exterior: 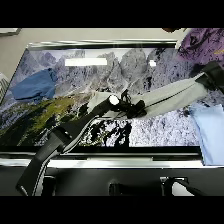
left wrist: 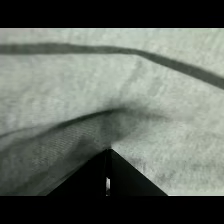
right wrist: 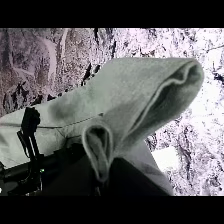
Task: Fold the clothes and pants, and hang the long-sleeved shirts on hangers.
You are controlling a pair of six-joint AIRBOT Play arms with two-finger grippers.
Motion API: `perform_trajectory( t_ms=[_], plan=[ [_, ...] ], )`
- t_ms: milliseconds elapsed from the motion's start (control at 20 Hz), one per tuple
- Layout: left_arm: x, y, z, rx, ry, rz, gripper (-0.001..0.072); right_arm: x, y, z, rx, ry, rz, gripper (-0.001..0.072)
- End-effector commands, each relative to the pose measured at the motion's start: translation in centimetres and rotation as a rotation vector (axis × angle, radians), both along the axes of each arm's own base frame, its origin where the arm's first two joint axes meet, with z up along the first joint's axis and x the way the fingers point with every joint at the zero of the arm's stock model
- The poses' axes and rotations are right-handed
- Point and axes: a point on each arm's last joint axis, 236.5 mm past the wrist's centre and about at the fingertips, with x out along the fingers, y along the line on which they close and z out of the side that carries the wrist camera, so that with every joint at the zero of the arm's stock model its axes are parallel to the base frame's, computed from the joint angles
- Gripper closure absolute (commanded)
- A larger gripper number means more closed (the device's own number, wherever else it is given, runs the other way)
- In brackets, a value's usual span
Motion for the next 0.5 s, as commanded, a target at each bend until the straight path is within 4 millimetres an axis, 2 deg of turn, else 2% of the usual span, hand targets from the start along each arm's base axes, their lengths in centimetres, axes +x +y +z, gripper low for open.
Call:
perform_trajectory(
  t_ms=[0,100,150,250,350,450],
  plan=[
    [-0.5,-0.1,0.2,-0.014,0.030,-0.015,0.0689,-0.6,0.4,0.9,0.007,-0.014,-0.004,0.0678],
    [0.2,1.4,1.6,-0.018,0.025,-0.036,0.0690,-0.4,0.2,1.0,0.002,-0.021,-0.010,0.0678],
    [0.9,2.8,2.6,-0.002,0.016,-0.044,0.0690,-0.2,0.3,1.1,0.004,-0.028,-0.011,0.0678],
    [3.1,6.9,4.9,0.070,-0.010,-0.029,0.0690,0.2,0.9,1.4,0.010,-0.045,-0.007,0.0678],
    [5.8,12.9,7.9,0.185,-0.070,0.009,0.0689,1.1,3.9,1.8,0.023,-0.068,0.032,0.0678],
    [8.2,20.6,11.1,0.335,-0.148,0.064,0.0689,2.2,8.3,1.9,0.064,-0.078,0.071,0.0678]
  ],
)
